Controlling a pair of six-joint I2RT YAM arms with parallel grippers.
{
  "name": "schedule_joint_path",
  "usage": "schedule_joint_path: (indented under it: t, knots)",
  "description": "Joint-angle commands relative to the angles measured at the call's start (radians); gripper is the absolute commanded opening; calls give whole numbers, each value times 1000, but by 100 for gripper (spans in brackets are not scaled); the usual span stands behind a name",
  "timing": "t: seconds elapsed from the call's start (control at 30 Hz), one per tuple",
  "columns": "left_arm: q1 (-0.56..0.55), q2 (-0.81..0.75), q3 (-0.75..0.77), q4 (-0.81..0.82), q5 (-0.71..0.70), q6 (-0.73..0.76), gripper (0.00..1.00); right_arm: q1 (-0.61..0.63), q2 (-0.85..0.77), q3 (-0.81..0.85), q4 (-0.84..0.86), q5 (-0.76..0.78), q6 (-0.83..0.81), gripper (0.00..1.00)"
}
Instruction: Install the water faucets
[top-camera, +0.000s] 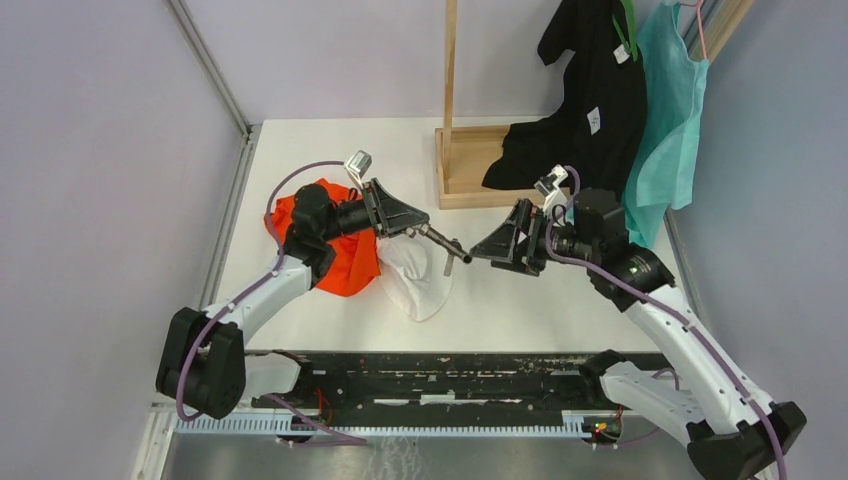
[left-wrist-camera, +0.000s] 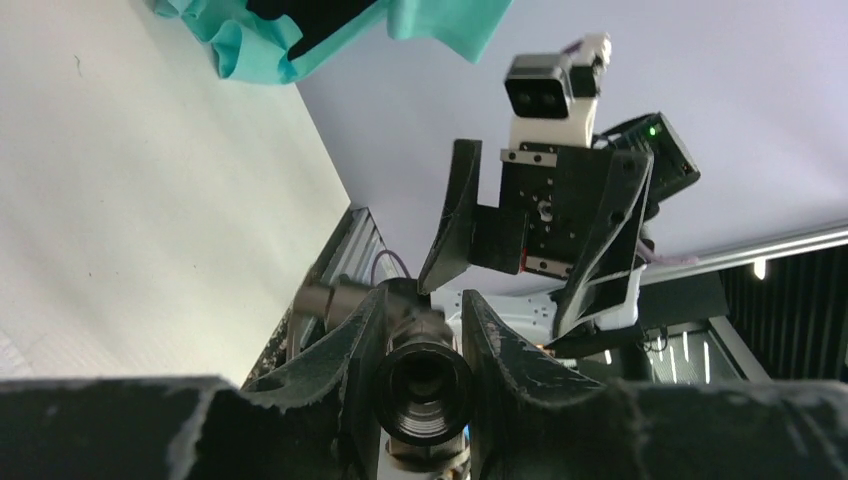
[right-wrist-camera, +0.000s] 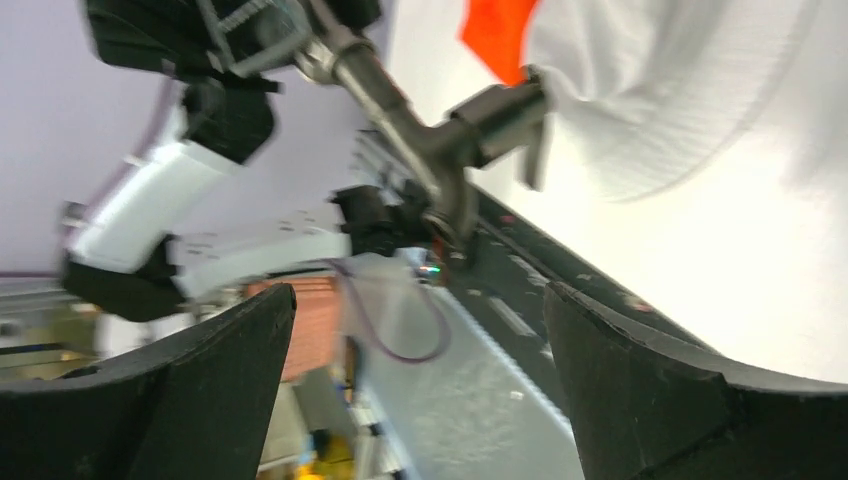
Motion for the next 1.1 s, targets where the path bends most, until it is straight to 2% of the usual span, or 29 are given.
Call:
schedule_joint_path:
  t: [0.0,0.1,0.2,0.4,0.63,0.77,1.07]
  knots:
    - [6,-30,16,43,-56,-87,3,-2,-58,121,-359,164,-502,100]
    - [6,-42,16,17,-68,-120,3,1,-124,145,-355,207,-707,100]
    - [6,-65,29,-61,-93,-111,3,17,-187,123,-259,245,-824,100]
    - [6,-110,41,-212,-162,-63,3,119,-232,34,-3,238,-840,99]
    - [6,-118,30,-248,-198,-63,3,402,-254,-197,311,540,-916,100]
    - [6,-122,28,-254,-206,-70,3,422,-217,-273,459,618,-926,100]
    - [6,-92,30,-260,-206,-69,3,438,-85,-278,534,655,-946,100]
